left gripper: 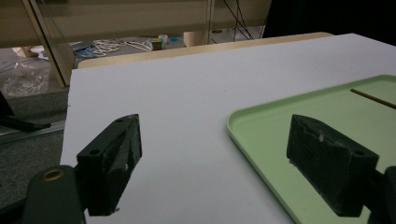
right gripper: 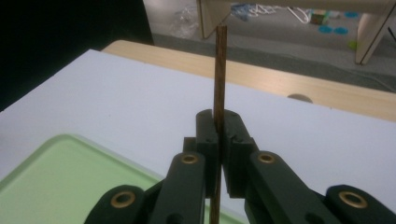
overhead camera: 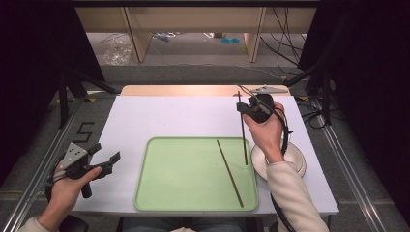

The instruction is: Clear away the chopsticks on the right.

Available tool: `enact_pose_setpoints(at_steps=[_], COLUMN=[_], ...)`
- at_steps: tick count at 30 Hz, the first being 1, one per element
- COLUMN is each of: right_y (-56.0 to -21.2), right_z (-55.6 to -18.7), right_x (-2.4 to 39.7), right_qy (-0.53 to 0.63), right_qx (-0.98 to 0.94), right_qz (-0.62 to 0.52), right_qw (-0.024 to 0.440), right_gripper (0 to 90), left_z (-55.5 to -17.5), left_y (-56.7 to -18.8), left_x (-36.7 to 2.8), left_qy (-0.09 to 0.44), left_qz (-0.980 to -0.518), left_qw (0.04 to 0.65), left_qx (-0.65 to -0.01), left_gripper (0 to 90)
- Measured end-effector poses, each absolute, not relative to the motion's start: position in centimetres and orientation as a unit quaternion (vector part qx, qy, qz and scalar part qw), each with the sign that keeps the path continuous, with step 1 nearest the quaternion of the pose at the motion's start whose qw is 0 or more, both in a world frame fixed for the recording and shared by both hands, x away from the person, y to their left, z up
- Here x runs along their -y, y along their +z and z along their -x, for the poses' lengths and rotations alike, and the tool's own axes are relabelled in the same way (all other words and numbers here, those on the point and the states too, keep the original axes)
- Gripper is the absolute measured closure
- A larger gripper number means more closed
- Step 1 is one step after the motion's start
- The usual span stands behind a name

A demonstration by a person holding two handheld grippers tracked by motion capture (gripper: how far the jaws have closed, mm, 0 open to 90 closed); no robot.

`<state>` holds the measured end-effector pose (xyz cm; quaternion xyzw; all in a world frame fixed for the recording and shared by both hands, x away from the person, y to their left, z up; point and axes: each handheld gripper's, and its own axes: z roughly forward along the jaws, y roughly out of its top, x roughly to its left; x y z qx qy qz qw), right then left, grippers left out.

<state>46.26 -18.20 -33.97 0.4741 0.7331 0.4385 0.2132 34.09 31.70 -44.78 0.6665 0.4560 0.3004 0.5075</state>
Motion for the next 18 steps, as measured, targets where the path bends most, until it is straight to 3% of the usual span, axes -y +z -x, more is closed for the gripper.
enact_pose_setpoints(at_steps=[14,18], right_y=[-35.2,-35.9], right_z=[-46.7,-47.0], right_x=[17.5,17.3], right_qy=[0.352,0.337], right_qx=[-0.756,-0.770], right_qz=[-0.533,-0.522], right_qw=[0.142,0.143], right_gripper=[87.7,87.7], left_z=[-34.1,-34.1], left_y=[-44.8,-44.8], left_x=[-31.7,-31.7], left_qy=[0.300,0.300], left_qz=[-0.667,-0.666], left_qw=[0.507,0.507], left_qx=[-0.456,-0.457], left_gripper=[18.2,18.2])
